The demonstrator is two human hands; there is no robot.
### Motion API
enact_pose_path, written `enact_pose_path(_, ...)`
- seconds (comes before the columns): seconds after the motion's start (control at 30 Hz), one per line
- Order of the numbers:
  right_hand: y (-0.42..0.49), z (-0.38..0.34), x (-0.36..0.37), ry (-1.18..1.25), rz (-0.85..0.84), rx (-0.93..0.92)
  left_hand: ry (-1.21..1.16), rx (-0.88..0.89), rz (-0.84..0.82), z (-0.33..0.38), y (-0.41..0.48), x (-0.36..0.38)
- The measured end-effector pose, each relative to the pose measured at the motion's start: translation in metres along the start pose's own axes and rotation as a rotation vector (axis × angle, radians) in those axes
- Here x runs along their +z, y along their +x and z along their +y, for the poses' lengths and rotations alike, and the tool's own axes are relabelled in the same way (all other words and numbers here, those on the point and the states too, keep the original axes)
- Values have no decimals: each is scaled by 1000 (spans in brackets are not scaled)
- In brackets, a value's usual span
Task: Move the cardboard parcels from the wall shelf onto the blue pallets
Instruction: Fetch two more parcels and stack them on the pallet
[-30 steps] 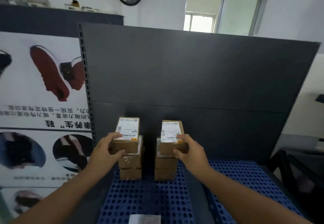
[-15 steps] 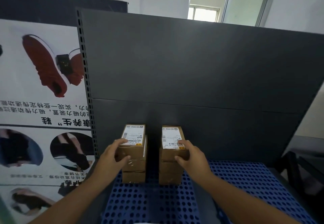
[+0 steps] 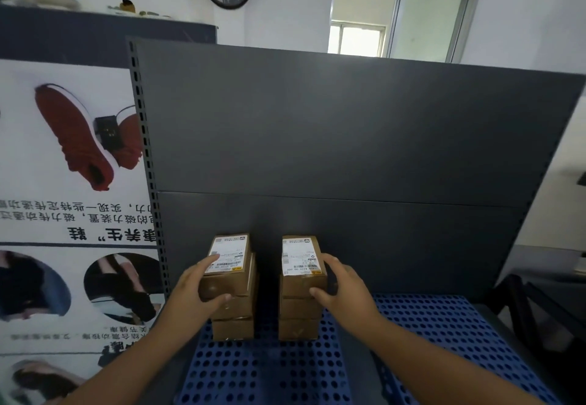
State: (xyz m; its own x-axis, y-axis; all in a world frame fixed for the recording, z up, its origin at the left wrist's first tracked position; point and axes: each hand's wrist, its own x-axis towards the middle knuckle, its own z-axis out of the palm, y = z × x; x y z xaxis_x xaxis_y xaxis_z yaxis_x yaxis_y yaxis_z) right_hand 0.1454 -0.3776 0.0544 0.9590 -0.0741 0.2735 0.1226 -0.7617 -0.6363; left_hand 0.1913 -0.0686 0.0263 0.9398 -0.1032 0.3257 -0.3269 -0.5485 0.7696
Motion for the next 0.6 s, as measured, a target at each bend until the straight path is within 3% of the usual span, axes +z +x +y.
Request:
enact_pose_path(0.43,-26,0,-57,-19,89,25,131,72,59,25,9,-6)
enact_pose_path(0.6,-43,-3,-87,-61,138,25,211,251,103,71,10,-1)
